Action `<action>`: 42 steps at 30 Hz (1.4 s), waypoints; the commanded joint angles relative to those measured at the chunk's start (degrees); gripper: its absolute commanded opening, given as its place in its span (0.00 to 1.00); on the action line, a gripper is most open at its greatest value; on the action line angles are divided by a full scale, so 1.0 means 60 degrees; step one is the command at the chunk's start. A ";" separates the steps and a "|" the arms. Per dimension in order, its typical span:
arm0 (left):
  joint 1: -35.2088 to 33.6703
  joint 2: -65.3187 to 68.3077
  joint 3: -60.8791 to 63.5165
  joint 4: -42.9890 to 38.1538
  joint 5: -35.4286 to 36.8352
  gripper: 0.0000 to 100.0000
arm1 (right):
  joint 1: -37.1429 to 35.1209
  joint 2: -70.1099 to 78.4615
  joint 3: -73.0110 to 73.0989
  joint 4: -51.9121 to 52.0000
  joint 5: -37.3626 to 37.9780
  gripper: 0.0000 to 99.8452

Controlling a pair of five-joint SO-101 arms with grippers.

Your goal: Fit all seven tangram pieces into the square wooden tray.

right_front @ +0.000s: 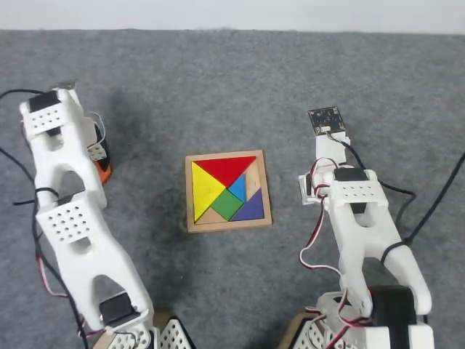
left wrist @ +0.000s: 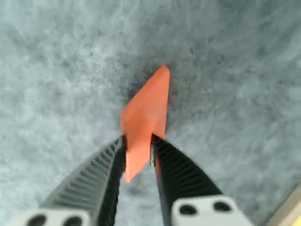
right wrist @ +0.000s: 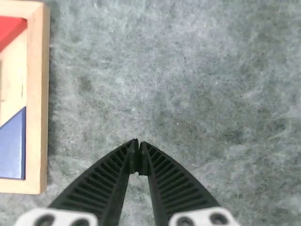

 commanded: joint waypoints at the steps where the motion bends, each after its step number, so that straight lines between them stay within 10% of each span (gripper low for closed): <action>1: 0.0088 -0.0484 -0.0242 0.0264 -0.0117 0.07 | 0.0125 -0.0579 -0.0117 -0.0168 0.0132 0.01; 42: -0.0469 0.0689 -0.1443 0.0747 0.5055 0.19 | 0.0110 -0.0579 -0.0117 -0.0168 0.0132 0.01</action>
